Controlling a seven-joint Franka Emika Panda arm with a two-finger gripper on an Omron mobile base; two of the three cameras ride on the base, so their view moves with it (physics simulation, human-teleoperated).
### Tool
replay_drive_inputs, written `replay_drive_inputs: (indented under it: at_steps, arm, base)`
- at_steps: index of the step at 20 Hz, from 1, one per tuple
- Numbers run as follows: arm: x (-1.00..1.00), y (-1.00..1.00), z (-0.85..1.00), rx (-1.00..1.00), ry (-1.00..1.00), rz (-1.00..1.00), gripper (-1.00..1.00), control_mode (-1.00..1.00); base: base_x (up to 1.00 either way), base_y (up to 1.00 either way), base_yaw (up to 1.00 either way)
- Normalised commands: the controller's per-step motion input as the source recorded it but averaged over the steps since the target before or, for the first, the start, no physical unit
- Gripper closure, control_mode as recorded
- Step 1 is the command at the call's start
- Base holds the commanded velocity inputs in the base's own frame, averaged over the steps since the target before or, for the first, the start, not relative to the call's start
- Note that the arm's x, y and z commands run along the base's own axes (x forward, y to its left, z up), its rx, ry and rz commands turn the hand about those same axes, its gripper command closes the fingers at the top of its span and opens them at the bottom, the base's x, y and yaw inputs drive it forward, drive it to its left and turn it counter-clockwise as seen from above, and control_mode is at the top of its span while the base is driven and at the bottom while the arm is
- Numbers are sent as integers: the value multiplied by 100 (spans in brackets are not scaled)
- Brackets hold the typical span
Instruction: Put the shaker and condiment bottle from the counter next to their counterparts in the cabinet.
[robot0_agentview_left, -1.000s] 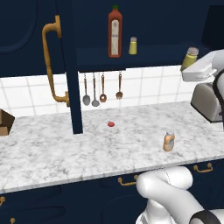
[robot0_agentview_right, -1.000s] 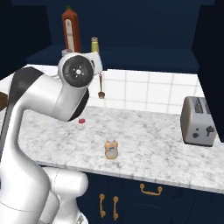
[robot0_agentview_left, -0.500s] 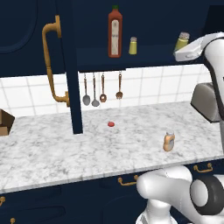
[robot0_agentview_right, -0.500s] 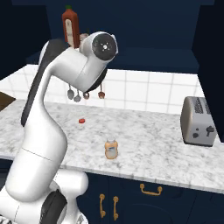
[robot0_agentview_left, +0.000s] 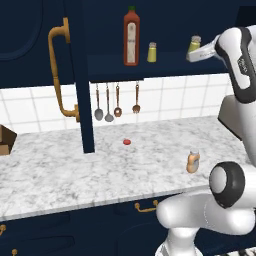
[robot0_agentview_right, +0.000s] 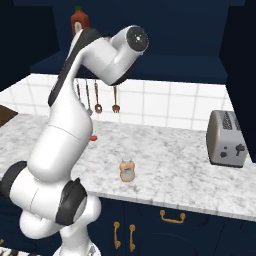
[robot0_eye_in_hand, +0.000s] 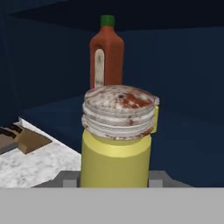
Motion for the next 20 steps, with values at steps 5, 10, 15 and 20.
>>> replay_drive_inputs:
  at_steps: [5,10,15,20]
  arm:
    - [39,0,-25,0,1,4,100,-100]
    - [63,0,-3,0,0,0,100,-100]
    - [78,0,-11,2,2,0,100,-100]
    - [68,0,-24,0,1,2,100,-100]
  base:
    - [0,0,0]
    - [0,0,0]
    - [0,0,0]
    - [0,0,0]
